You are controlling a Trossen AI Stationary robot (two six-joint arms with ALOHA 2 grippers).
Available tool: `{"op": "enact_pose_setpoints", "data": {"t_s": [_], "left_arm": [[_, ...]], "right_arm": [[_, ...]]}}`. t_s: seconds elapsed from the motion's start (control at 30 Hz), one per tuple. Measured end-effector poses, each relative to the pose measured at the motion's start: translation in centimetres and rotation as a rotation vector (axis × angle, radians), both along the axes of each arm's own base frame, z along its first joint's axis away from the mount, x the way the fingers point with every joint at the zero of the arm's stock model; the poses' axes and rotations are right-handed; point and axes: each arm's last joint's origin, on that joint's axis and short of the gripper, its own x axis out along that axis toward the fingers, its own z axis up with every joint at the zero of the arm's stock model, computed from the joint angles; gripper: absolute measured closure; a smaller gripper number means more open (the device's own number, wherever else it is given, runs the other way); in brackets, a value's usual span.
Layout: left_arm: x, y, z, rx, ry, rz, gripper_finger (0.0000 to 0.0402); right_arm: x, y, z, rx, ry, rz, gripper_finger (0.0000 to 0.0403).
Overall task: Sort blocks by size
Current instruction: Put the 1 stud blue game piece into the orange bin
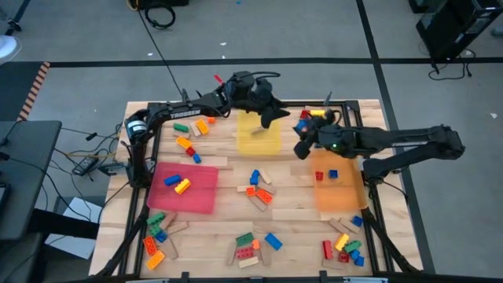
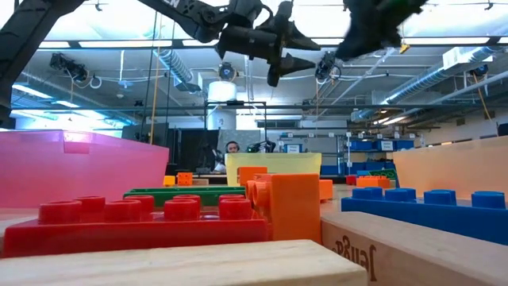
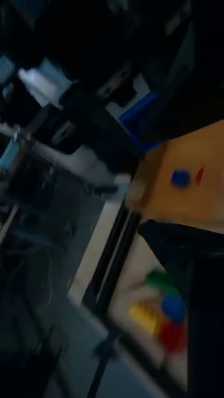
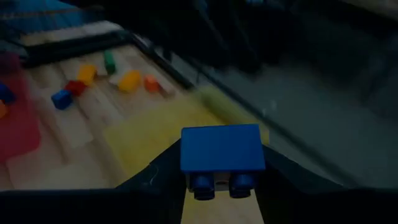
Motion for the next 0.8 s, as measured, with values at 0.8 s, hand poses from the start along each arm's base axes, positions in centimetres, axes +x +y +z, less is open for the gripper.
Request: {"op": "enact_pose_setpoints", "data": {"t_s": [0.8], "left_arm": [[-0.1, -2.7, -1.1, -0.005, 0.388, 0.284, 0.0172]], "right_arm": [[-6.0, -0.3, -11.3, 0.837, 0.380, -0.520, 0.0243]]}}
